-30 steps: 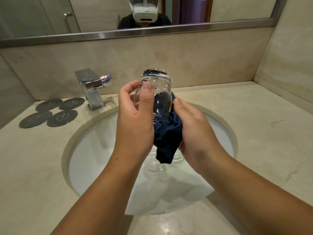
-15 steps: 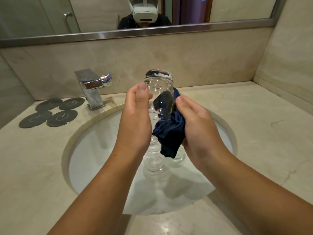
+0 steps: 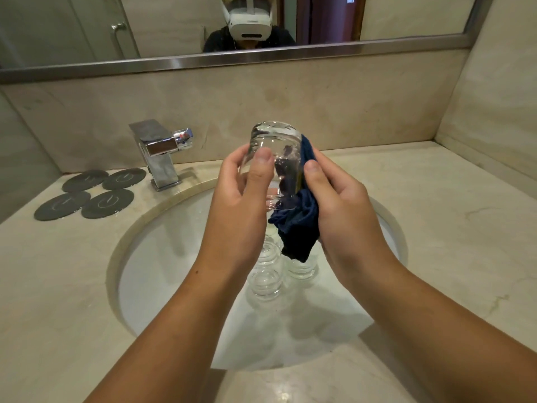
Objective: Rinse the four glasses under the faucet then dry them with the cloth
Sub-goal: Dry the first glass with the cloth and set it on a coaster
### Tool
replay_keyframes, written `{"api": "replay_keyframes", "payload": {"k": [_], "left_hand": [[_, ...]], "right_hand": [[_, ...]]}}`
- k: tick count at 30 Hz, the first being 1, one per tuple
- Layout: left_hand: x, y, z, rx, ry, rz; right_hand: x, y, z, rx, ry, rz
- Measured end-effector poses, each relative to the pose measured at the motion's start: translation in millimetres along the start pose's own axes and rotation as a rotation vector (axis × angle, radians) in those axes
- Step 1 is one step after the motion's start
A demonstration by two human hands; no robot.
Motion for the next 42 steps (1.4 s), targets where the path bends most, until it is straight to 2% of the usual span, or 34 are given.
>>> {"api": "replay_keyframes", "payload": {"k": [4,10,13,19,25,31,34,39,42], "left_hand": [[1.7,3.1,-0.1,-0.023,0.034,-0.045],[-1.9,-11.4,5.8,0.033,0.003,-0.070],[-3.9,-10.6,6.4,0.050,-0.025,-0.045],[-3.1,-4.4,6.4,0.014,-0.064,0.059],[5.8,-14.0,3.2,0.117,0.094,0.152],[-0.9,-6.9,3.2,0.047,0.041,0.115],[-2.3,-8.1,5.8,0.028,0.027,0.049],[-2.3,-1.7,4.8,-0.039,0.029,0.034],[-8.0,-2.6,7.9,-0.030,-0.045,0.054]], "right_hand": [[8.1,4.7,-2.0,0.042,0.223,0.249],[17.3,18.2,-16.1,-0.053,0.422,0.316],[15.9,16.8,-15.6,-0.024,0.408,0.310],[7.8,0.7,-2.6,0.079,0.198,0.192],[2.8,0.3,-4.1,0.054,0.062,0.053],[-0.2,0.4,-4.1,0.000,-0.050,-0.104],[2.8,0.5,-3.2,0.012,0.000,-0.057],[6.5,4.7,-3.7,0.070,0.242,0.270],[9.0,5.7,-5.1,0.061,0.281,0.265]]}}
Point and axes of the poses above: each hand's wrist, its own z-axis towards the middle knuckle, its own y-axis out of the palm, x = y × z, the point moved 6 cm from there along z, towards the middle knuckle, and after that the axes turned 12 degrees about -y, right-handed, at the moved point
